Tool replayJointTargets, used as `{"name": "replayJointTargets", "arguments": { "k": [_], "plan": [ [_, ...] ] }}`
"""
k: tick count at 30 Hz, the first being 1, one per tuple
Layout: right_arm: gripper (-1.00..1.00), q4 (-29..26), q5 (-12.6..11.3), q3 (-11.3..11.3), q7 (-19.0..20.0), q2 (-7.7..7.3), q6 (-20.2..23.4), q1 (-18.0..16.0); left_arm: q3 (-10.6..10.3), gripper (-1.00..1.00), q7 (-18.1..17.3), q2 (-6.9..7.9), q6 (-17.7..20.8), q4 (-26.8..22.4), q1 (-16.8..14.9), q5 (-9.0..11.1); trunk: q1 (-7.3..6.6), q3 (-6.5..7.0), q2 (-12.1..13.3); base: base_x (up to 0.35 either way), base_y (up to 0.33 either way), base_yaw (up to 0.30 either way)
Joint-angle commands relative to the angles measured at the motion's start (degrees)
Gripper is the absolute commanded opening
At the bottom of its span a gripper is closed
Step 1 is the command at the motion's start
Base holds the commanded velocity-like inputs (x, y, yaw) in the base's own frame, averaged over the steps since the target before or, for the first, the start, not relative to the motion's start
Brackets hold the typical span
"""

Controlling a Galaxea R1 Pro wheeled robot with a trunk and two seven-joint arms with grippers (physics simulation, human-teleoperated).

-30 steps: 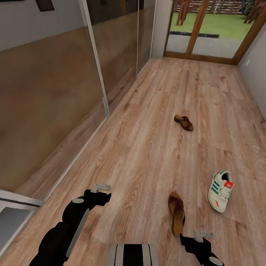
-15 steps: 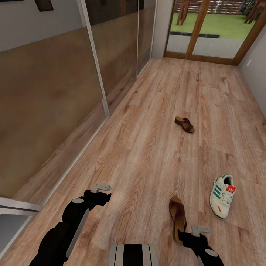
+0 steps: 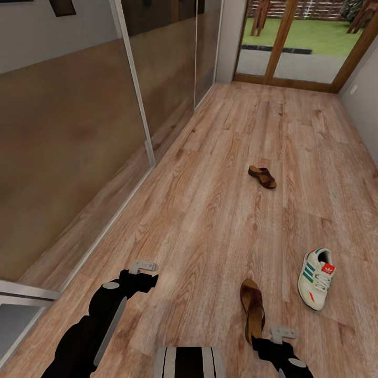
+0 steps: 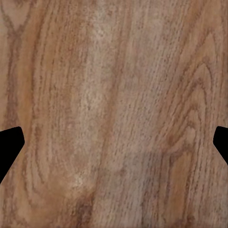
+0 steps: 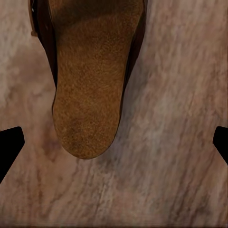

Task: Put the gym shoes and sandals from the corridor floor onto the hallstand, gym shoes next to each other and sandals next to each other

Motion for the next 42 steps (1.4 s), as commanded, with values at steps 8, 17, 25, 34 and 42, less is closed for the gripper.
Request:
{"name": "replayJointTargets", "arguments": {
  "k": [8, 17, 25, 34, 42],
  "plan": [
    [1.0, 0.47, -0.05, -0.01, -0.04, 0.0, 0.27, -1.04, -0.84, 1.0, -0.02, -0.01, 0.25, -0.06, -0.02, -0.02, -0.01, -0.04, -0.01, 0.0, 0.0, 0.0],
    [1.0, 0.54, -0.05, -0.01, -0.04, 0.0, 0.27, -1.92, -1.98, 1.0, -0.01, -0.01, 0.27, -0.06, -0.02, -0.02, -0.01, -0.04, -0.01, 0.0, 0.0, 0.0],
    [1.0, 0.51, 0.02, -0.01, -0.04, 0.01, 0.27, -1.99, -2.08, 1.0, 0.0, -0.01, 0.26, -0.06, -0.02, -0.02, -0.01, -0.04, -0.01, 0.0, 0.0, 0.0],
    [1.0, 0.54, -0.04, -0.01, -0.04, 0.01, -2.0, -2.0, -2.08, 1.0, 0.0, -0.01, 0.28, -0.06, -0.02, -0.02, -0.01, -0.04, -0.01, 0.0, 0.0, 0.0],
    [1.0, 0.54, 0.01, -0.01, -0.04, 0.0, -3.73, -2.0, -2.08, 1.0, 0.0, -0.01, 0.29, -0.06, -0.02, -0.02, -0.01, -0.04, -0.01, 0.0, 0.0, 0.0]
  ]
}}
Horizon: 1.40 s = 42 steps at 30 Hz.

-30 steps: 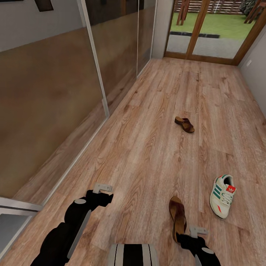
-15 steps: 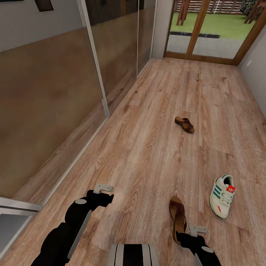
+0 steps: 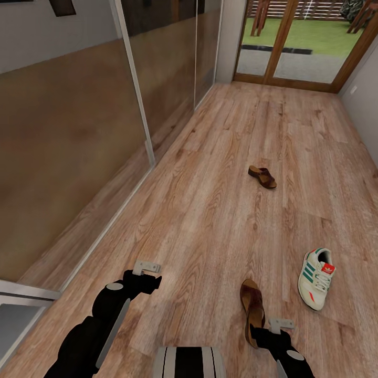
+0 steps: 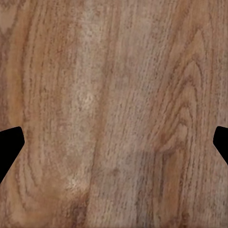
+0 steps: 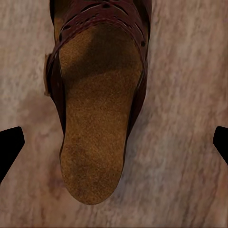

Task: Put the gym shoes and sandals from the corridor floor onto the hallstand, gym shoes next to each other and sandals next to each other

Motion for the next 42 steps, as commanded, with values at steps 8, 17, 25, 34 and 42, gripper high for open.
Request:
{"name": "replayJointTargets", "arguments": {
  "k": [8, 17, 25, 34, 42],
  "plan": [
    [1.0, -0.1, 0.0, -0.01, -0.04, 0.0, 0.13, 0.0, 0.0, 1.0, -0.02, -0.01, 0.27, -0.06, -0.02, -0.01, 0.15, -1.54, -0.09, 0.0, 0.0, 0.0],
    [1.0, -0.17, 0.01, -0.01, -0.04, 0.0, 0.11, 0.0, 0.0, 1.0, 0.0, -0.01, 0.29, -0.06, -0.02, -0.01, 0.38, -4.26, -0.21, 0.0, 0.0, 0.0],
    [1.0, -0.25, 0.08, -0.01, -0.04, 0.0, 0.07, 0.0, 0.0, 1.0, -0.01, -0.01, 0.26, -0.06, -0.02, -0.01, 0.58, -6.74, -0.32, 0.0, 0.0, 0.0],
    [1.0, -0.35, 0.09, -0.01, -0.04, 0.0, 0.02, 0.0, 0.0, 1.0, -0.02, -0.01, 0.26, -0.06, -0.02, -0.01, 0.71, -8.47, -0.39, 0.0, 0.0, 0.0],
    [1.0, -0.35, 0.09, -0.01, -0.04, 0.07, -0.37, 0.0, -0.08, 1.0, -0.02, -0.01, 0.26, -0.06, -0.02, -0.01, 0.71, -8.56, -0.39, 0.0, 0.0, 0.0]
  ]
}}
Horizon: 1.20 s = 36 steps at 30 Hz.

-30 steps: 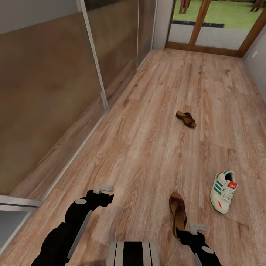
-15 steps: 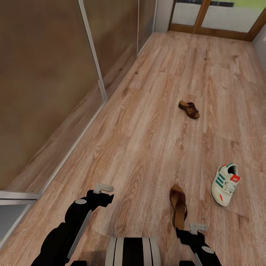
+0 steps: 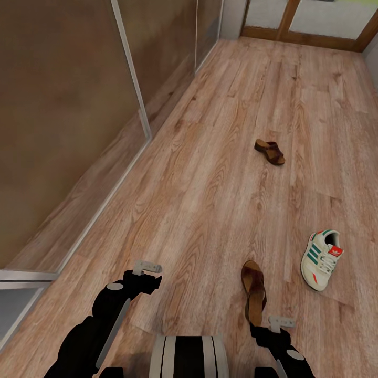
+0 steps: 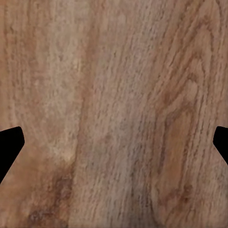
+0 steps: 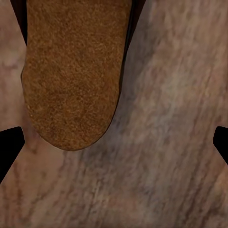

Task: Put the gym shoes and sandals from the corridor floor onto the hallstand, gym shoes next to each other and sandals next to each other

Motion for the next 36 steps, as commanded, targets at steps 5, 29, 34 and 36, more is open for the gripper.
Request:
{"name": "replayJointTargets", "arguments": {
  "k": [5, 29, 34, 36],
  "plan": [
    [1.0, -0.05, -0.01, 0.01, -0.04, 0.01, 0.15, 0.0, 0.0, 1.0, -0.02, -0.01, 0.28, -0.07, -0.02, -0.01, -0.01, -0.2, -0.01, 0.0, 0.0, 0.052],
    [1.0, -0.04, -0.01, 0.09, -0.02, 0.02, -1.45, 0.0, -0.14, 1.0, -0.08, -0.01, 0.27, -0.06, -0.02, -0.01, -0.01, -0.55, -0.01, 0.021, 0.02, 0.026],
    [1.0, -0.04, -0.01, 0.08, -0.04, 0.02, -2.19, 0.0, -0.37, 1.0, -0.1, -0.01, 0.28, -0.06, -0.02, -0.01, -0.01, -0.55, -0.01, 0.066, 0.051, 0.0],
    [1.0, -0.03, -0.01, 0.08, -0.04, 0.02, -2.28, 0.0, -0.63, 1.0, -0.07, -0.01, 0.27, -0.06, -0.02, -0.01, -0.01, -0.55, -0.01, 0.024, 0.018, 0.0]
  ]
}}
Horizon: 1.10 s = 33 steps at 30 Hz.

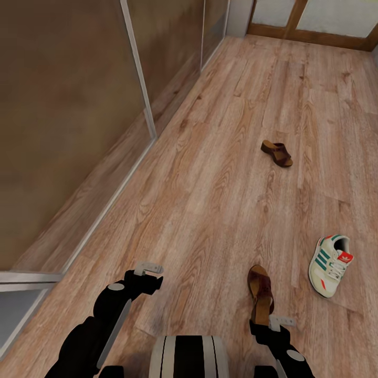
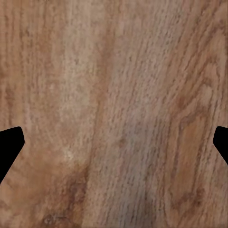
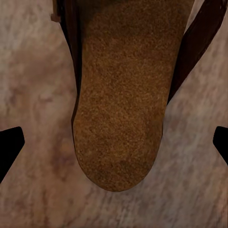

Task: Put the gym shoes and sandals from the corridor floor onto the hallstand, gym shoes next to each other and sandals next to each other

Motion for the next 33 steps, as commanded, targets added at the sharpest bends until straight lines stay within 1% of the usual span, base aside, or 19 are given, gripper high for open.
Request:
{"name": "replayJointTargets", "arguments": {
  "k": [1, 6, 9, 10, 15, 25, 33],
  "plan": [
    [1.0, -0.11, -0.01, -0.01, -0.04, 0.0, 0.3, 0.0, -0.22, 1.0, -0.01, -0.01, 0.29, -0.06, -0.02, -0.03, -0.01, -0.03, -0.01, 0.017, 0.013, 0.0],
    [1.0, -0.12, -0.01, -0.01, -0.01, 0.0, 0.19, 0.0, -2.08, 1.0, 0.02, -0.01, 0.29, -0.06, -0.02, -0.03, -0.01, -0.03, -0.01, 0.007, 0.005, 0.0],
    [1.0, -0.13, -0.01, -0.01, -0.02, 0.0, 0.17, 0.0, -2.52, 1.0, 0.03, -0.01, 0.27, -0.06, -0.02, -0.03, -0.01, -0.03, -0.01, 0.002, 0.002, 0.0],
    [1.0, -0.13, -0.01, -0.03, -0.02, 0.0, 0.17, 0.0, -2.58, 1.0, 0.05, -0.01, 0.27, -0.06, -0.02, -0.03, -0.01, -0.03, -0.01, 0.001, 0.001, 0.0],
    [1.0, -0.18, -0.01, -0.12, -0.01, 0.0, 0.16, 0.0, -2.78, 1.0, 0.06, -0.01, 0.27, -0.06, -0.02, -0.03, 0.12, -1.21, -0.08, 0.0, 0.0, 0.0],
    [1.0, -0.32, -0.09, -0.32, -0.02, -0.05, 0.16, 0.0, -2.82, 1.0, 0.06, -0.01, 0.26, -0.06, -0.02, -0.03, 0.12, -1.88, -0.08, 0.0, 0.0, 0.0],
    [1.0, -0.37, -0.09, -0.36, -0.02, -0.06, 0.16, 0.0, -2.83, 1.0, 0.05, -0.01, 0.26, -0.06, -0.02, -0.03, 0.12, -2.0, -0.08, 0.0, 0.0, 0.0]
  ]
}}
